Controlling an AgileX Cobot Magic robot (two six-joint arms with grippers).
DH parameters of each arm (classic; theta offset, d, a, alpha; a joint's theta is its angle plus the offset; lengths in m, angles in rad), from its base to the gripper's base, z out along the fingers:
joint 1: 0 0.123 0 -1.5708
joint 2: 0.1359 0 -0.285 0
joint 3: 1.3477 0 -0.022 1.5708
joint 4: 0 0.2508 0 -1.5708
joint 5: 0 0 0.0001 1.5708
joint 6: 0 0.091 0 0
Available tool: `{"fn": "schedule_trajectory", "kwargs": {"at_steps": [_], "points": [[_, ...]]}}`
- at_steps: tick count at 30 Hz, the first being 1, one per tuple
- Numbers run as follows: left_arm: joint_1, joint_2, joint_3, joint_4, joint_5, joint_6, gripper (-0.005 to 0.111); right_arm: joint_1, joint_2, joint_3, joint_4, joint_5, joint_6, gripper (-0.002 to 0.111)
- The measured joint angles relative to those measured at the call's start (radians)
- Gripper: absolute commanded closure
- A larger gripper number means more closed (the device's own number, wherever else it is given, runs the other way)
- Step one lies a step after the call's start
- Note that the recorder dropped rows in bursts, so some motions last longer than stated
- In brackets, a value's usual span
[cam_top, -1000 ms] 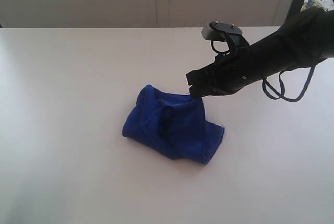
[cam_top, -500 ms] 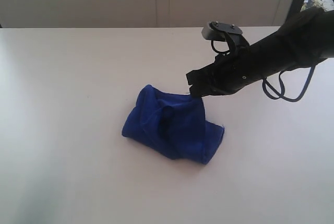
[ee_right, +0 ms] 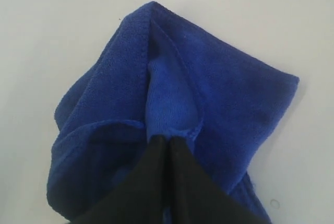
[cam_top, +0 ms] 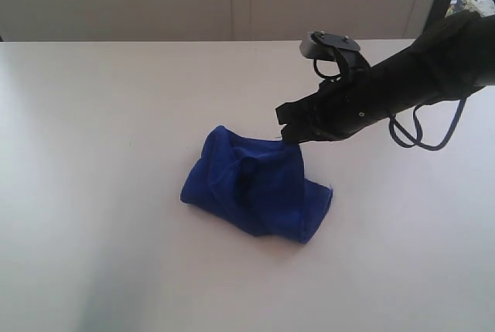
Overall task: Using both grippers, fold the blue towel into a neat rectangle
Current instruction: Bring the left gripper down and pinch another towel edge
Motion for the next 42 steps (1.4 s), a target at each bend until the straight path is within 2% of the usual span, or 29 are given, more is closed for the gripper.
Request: {"fn": "schedule_trajectory", "kwargs": {"at_steps": [4,8,9,11,14,15,17,19,22,24,25,28,30,42], "points": [[0.000,0.322,-0.213,-0.146,0.173,0.236,0.107,0.000,0.000,0.000,-0.002,-0.002,0.042,0.108],[-0.006,0.629,-0.354,-0.314,0.255,0.487,0.107,0.000,0.000,0.000,-0.002,-0.006,0.101,0.108],[-0.035,0.768,-0.403,-0.384,0.253,0.611,0.107,0.000,0.002,0.000,-0.002,-0.016,0.132,0.108],[-0.089,0.888,-0.449,-0.428,0.226,0.707,0.107,0.000,0.009,0.000,-0.002,-0.043,0.165,0.108],[-0.204,1.076,-0.548,-0.450,0.168,0.781,0.107,0.000,0.063,0.000,-0.002,-0.084,0.193,0.108],[-0.258,1.150,-0.615,-0.455,0.155,0.796,0.107,0.000,0.097,0.000,-0.002,-0.108,0.196,0.108],[-0.321,1.225,-0.716,-0.458,0.147,0.812,0.107,0.000,0.129,0.000,-0.002,-0.146,0.196,0.108],[-0.374,1.280,-0.798,-0.465,0.144,0.822,0.107,0.000,0.147,0.000,-0.002,-0.174,0.200,0.108],[-0.413,1.336,-0.884,-0.465,0.151,0.829,0.106,0.000,0.164,0.000,-0.002,-0.181,0.200,0.108],[-0.432,1.368,-0.926,-0.465,0.153,0.829,0.102,0.000,0.177,0.000,-0.002,-0.183,0.200,0.108],[-0.440,1.381,-0.941,-0.465,0.153,0.829,0.098,0.000,0.183,0.000,-0.002,-0.183,0.200,0.108],[-0.466,1.444,-0.999,-0.458,0.161,0.829,0.074,0.000,0.201,0.000,0.002,-0.187,0.202,0.108],[-0.477,1.481,-1.024,-0.453,0.180,0.856,0.066,0.000,0.201,0.000,0.002,-0.187,0.202,0.108],[-0.498,1.558,-1.034,-0.451,0.179,0.916,0.063,0.000,0.201,0.000,-0.001,-0.191,0.202,0.108]]}}
